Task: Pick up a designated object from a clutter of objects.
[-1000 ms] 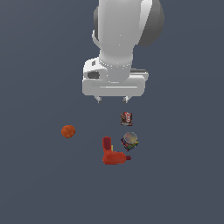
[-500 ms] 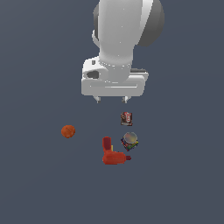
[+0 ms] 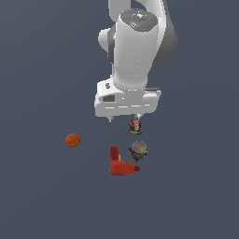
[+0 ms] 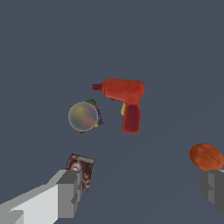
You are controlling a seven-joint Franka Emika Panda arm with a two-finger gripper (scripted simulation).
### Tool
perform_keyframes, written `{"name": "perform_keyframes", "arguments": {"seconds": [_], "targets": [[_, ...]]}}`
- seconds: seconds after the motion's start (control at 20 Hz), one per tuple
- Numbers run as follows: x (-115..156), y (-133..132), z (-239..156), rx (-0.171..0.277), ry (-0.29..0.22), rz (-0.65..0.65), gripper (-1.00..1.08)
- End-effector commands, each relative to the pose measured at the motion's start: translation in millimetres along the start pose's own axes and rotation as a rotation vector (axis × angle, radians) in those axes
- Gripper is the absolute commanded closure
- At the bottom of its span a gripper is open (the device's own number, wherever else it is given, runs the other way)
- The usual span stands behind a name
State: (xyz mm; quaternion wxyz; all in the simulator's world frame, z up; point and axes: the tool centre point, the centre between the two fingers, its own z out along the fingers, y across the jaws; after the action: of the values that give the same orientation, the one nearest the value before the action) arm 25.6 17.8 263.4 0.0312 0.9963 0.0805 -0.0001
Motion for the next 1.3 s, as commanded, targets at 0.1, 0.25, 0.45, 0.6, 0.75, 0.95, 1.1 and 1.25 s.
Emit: {"name": "perform_keyframes", "arguments": {"seconds": [0.1, 0.25, 0.45, 0.6, 0.75, 0.95, 1.1, 1.25], "targets": [[13.6, -17.8, 35.4, 0.009, 0.001, -0.087, -0.92], [22.7, -33.5, 65.5, 0.020, 0.004, -0.158, -0.92], [30.4, -52.5, 100.6, 0.035, 0.008, -0.239, -0.92], [33.5, -63.9, 120.9, 0.045, 0.011, -0.285, -0.92], [35.1, -72.4, 136.0, 0.053, 0.013, -0.318, -0.92], [36.0, -79.3, 147.8, 0.059, 0.016, -0.344, -0.92], [36.2, -80.8, 150.4, 0.061, 0.016, -0.350, -0.92], [35.6, -80.2, 150.9, 0.060, 0.014, -0.347, -0.92]]}}
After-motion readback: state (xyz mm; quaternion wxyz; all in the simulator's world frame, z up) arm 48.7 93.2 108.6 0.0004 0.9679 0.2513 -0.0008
